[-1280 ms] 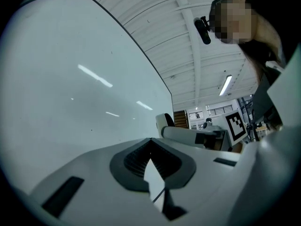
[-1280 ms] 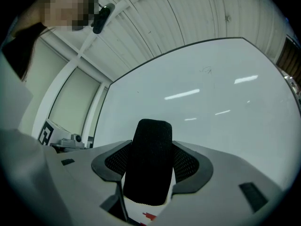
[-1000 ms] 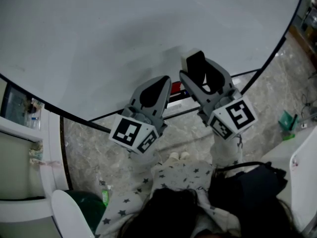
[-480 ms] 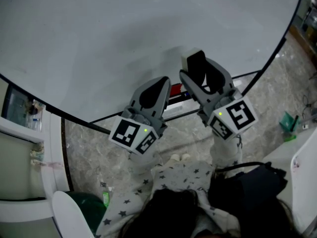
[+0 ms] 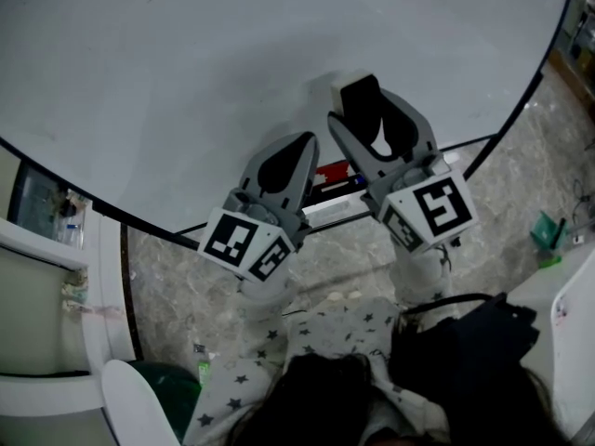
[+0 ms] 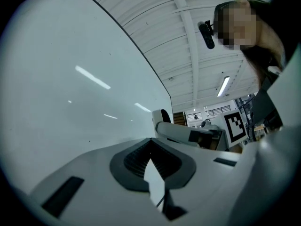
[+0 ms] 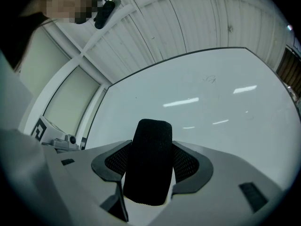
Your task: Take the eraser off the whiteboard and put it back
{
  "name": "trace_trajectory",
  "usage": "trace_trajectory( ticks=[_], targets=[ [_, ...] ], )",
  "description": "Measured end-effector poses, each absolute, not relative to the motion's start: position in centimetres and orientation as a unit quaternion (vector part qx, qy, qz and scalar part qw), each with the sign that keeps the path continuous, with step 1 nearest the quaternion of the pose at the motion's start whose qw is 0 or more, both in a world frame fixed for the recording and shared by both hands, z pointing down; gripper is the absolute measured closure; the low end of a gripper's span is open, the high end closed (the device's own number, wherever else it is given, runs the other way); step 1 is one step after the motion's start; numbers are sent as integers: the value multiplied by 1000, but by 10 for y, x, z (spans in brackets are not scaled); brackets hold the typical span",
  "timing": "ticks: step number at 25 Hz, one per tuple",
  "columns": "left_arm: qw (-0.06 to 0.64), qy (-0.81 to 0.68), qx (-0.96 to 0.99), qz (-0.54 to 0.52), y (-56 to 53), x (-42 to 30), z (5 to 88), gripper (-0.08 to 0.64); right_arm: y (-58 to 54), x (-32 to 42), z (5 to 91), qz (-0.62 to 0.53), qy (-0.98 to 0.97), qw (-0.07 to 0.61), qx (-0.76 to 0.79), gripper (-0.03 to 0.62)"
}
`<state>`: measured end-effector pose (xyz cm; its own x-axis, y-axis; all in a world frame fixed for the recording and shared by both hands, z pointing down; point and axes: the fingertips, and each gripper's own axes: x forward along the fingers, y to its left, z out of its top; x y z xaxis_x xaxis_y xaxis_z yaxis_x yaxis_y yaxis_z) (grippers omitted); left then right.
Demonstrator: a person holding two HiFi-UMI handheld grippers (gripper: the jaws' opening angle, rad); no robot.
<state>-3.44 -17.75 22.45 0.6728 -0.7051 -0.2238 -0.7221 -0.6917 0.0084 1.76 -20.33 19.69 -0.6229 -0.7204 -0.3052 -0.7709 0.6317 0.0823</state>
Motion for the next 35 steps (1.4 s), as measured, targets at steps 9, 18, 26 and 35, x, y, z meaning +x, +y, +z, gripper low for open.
trace_trajectory(
  ticks=[9,18,26,35],
  targets=[
    [54,401,-908,105,-208,-68,214,560,-233,-23,173,139,891,134,-411,333],
    [71,410,-903,102,-224,-91,201,560,-253,-45,149,201,864,124,-445,333],
    [78,417,-900,100,-230,-103,196,558,-265,-57,142,242,840,103,-475,333],
    [99,421,-898,82,-227,-100,194,560,-270,-52,140,250,818,103,-507,333]
  ],
)
